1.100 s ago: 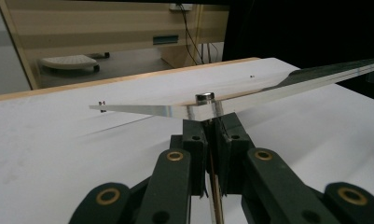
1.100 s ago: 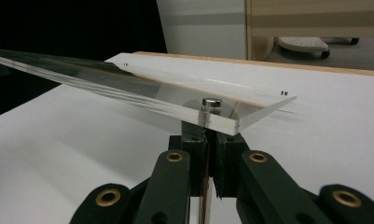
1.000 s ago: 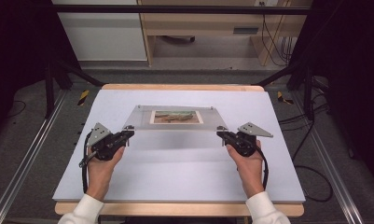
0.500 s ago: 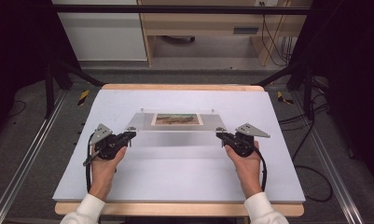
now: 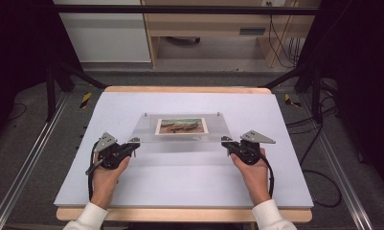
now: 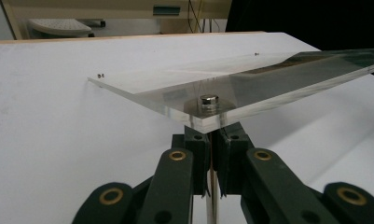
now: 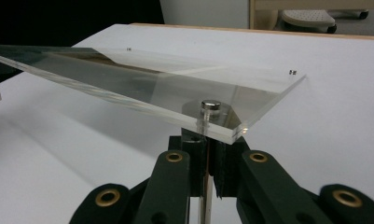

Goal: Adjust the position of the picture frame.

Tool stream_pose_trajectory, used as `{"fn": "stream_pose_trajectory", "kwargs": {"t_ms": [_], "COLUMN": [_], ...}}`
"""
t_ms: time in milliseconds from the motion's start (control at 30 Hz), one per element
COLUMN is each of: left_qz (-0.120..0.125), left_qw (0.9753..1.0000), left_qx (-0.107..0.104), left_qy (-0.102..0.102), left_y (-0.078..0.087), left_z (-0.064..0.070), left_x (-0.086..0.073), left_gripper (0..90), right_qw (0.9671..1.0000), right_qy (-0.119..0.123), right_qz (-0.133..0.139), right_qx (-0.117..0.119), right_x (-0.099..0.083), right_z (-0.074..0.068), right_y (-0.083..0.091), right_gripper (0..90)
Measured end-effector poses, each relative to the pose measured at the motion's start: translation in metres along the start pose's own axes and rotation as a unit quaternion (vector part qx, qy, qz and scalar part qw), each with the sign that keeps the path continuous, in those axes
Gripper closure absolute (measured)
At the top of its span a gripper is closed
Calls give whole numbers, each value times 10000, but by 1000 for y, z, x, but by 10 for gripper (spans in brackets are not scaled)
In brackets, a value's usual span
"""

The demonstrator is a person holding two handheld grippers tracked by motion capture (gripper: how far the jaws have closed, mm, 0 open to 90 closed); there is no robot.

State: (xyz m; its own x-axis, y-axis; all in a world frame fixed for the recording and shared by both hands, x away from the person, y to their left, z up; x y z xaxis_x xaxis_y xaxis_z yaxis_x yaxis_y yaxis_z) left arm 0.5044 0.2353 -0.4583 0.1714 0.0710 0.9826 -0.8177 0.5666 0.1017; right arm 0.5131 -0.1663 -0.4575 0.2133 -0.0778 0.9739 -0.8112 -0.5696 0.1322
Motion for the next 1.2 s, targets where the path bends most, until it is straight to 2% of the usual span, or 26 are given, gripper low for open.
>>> {"fn": "stream_pose_trajectory", "kwargs": {"t_ms": [267, 1200], "left_qz": [-165, -465], "left_qw": [9999, 9989], "left_qx": [13, 30], "left_qy": [-31, -108], "left_y": [1, 1], "left_z": [1, 1], "left_x": [-6, -14], "left_gripper": [838, 839], "right_qw": [9998, 9986], "right_qy": [58, 76], "right_qz": [-210, -525], "right_qx": [6, 9], "right_x": [-7, -16], "right_z": [-1, -1], "right_y": [1, 1], "right_gripper": [849, 849]}}
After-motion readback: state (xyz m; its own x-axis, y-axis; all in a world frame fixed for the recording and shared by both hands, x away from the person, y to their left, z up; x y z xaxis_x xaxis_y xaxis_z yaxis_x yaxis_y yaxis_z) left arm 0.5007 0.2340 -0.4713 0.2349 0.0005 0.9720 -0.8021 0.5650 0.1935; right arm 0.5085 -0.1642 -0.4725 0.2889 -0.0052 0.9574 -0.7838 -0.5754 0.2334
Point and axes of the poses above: each handheld gripper's, and its own axes: y roughly backward along the jaws, x roughly out of its top, z roughly to its right, the point moved 3 cm from there along -y, roughly forward along the jaws, and after that the axes turned 15 degrees about z, right-handed, at the moved point
